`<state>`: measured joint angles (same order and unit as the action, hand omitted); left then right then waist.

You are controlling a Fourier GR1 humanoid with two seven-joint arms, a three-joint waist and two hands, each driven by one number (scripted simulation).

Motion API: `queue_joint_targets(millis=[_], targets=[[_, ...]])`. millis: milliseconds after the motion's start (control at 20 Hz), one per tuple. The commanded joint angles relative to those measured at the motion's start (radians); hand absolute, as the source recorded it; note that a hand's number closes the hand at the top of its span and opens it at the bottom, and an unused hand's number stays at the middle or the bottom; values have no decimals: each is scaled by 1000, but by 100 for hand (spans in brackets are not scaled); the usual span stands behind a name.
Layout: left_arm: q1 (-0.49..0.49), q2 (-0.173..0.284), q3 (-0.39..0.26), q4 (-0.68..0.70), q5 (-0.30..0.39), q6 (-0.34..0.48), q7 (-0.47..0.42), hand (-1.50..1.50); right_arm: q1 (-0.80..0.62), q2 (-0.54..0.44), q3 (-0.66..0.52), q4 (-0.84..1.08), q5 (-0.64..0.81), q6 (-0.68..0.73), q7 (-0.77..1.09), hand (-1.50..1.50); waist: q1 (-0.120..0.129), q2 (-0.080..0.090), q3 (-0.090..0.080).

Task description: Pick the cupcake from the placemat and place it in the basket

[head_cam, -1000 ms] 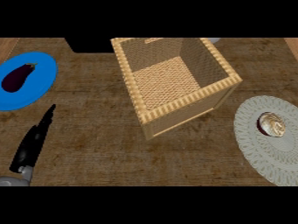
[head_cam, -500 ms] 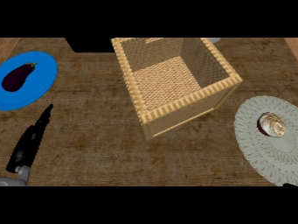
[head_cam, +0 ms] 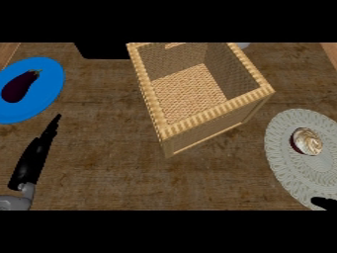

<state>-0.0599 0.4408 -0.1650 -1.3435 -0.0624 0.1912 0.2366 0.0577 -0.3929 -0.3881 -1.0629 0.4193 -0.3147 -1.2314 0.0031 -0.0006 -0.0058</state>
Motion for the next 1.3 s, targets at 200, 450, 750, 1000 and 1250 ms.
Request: queue_joint_targets(millis=[200, 450, 750, 1000, 1250], targets=[[-8, -41, -5, 23, -36, 25, 5, 0, -106, 30, -1, 152, 19, -126, -231, -150, 2, 4, 9], [-12, -26, 12, -4, -24, -5, 13, 0, -140, 53, 17, 195, 51, -177, -208, -150, 5, 4, 8], [17, -27, 17, -33, -35, -15, 17, 0, -162, 2, -15, 250, 8, -139, -226, -150, 3, 2, 8], [23, -23, 29, 1, -32, -37, -24, 0, -274, -36, -11, 358, 28, -164, -210, -150, 14, 6, 9], [-25, -54, 49, 39, -32, -29, -18, 0, -300, 24, 43, 398, 82, -248, -189, -150, 10, 7, 9]])
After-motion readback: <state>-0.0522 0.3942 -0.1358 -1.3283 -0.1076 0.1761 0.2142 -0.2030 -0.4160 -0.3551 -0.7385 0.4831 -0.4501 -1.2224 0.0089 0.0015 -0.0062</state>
